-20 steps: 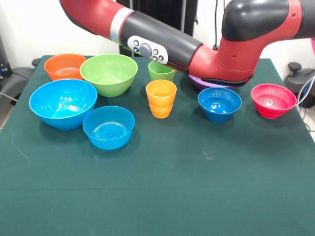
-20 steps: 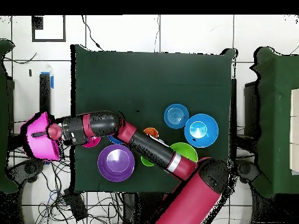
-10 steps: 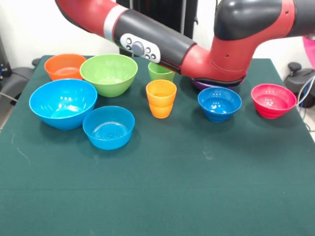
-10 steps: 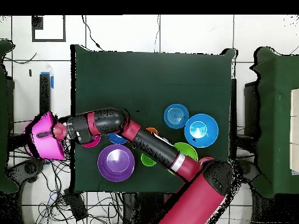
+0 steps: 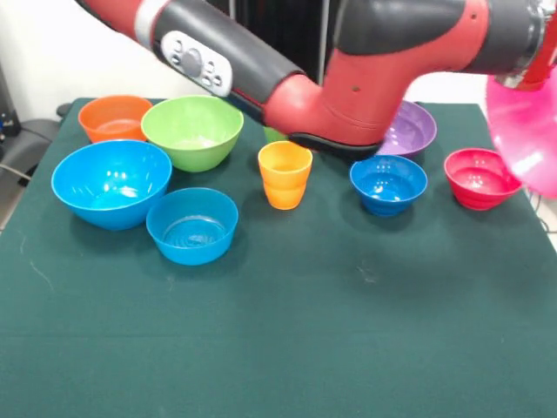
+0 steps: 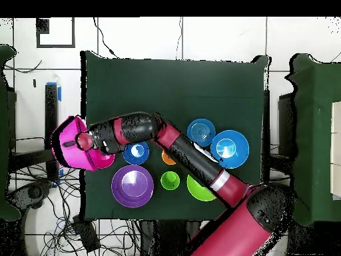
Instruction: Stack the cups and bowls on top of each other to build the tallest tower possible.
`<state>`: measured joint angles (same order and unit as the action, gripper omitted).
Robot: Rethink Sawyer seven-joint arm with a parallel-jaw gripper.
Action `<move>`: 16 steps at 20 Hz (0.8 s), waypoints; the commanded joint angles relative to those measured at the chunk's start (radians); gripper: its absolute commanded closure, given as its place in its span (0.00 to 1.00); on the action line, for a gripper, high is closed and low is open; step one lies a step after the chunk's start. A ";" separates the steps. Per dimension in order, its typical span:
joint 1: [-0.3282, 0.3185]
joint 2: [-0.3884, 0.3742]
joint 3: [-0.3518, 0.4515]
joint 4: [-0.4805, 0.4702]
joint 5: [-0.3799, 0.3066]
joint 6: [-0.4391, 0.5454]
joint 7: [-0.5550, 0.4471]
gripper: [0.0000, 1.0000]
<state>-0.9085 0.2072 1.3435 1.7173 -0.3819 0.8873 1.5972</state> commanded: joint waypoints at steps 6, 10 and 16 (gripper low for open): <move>-0.078 -0.025 -0.004 -0.127 -0.109 -0.028 -0.372 1.00; -0.086 0.013 0.019 -0.113 -0.105 -0.077 -0.341 1.00; -0.083 0.063 0.027 -0.123 -0.091 -0.099 -0.342 1.00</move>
<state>-1.0237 0.1803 1.3821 1.6879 -0.4294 0.8579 1.5739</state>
